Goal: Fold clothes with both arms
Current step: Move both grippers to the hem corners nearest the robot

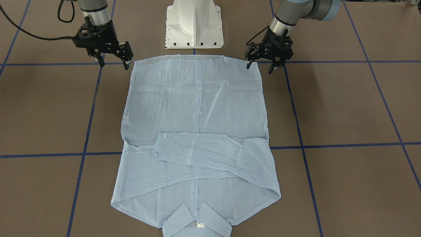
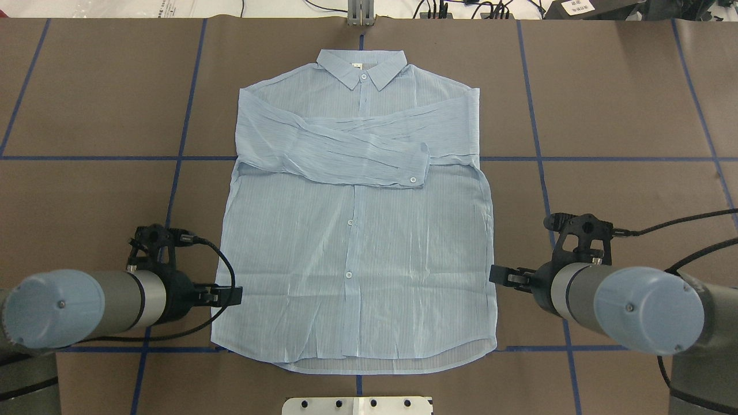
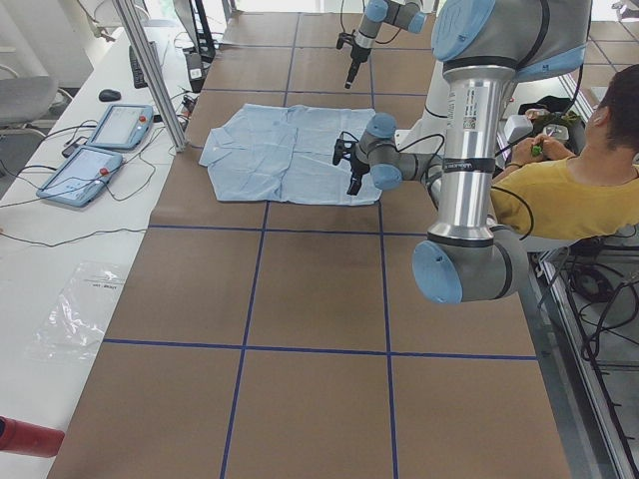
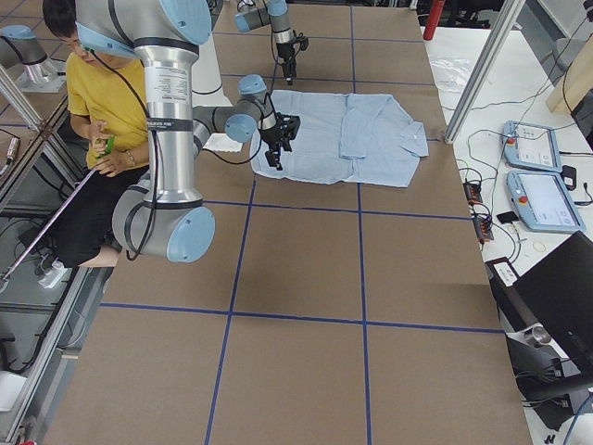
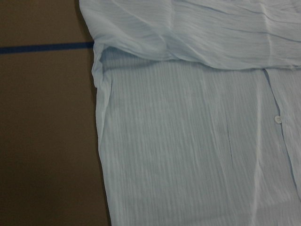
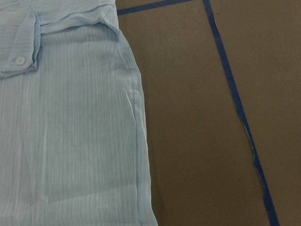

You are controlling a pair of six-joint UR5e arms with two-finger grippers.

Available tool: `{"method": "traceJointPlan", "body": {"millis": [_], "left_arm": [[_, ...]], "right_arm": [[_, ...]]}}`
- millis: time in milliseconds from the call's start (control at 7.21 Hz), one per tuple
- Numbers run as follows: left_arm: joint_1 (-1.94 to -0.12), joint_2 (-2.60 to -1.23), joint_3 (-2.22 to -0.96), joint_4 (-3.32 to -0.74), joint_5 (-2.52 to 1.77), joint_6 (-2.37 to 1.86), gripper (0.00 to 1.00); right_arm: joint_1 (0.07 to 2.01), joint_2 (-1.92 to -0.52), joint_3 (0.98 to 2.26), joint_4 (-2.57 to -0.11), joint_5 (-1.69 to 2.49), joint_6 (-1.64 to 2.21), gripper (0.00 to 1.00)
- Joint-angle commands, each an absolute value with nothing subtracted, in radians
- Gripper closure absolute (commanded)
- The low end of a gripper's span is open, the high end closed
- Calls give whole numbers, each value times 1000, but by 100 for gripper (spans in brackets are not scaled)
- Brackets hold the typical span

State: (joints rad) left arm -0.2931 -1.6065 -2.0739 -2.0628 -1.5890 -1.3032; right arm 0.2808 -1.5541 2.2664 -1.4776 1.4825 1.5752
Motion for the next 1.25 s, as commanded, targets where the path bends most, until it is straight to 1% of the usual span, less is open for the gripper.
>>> {"method": "traceJointPlan", "body": {"millis": [0,139,277,832,971,1109], "left_arm": [[-189,-1563,-2074,-2056,-1501,-1373,7],[-178,-1563,-2069,-2042,-1496,-1387,45],[-167,-1566,-2065,-2013,-1496,-1387,52],[-156,-1572,-2063,-2005,-1497,-1387,53],[-153,-1574,-2063,-2005,-1497,-1387,55],[-150,-1575,-2060,-2005,-1497,-1387,61]], "right_arm": [[209,-1563,2279,-1479,1425,1609,0],[209,-1563,2279,-1479,1425,1609,0],[207,-1563,2279,-1479,1425,1609,0],[199,-1563,2278,-1479,1425,1609,0],[198,-1565,2276,-1479,1425,1609,0],[196,-1563,2276,-1479,1425,1609,0]]}}
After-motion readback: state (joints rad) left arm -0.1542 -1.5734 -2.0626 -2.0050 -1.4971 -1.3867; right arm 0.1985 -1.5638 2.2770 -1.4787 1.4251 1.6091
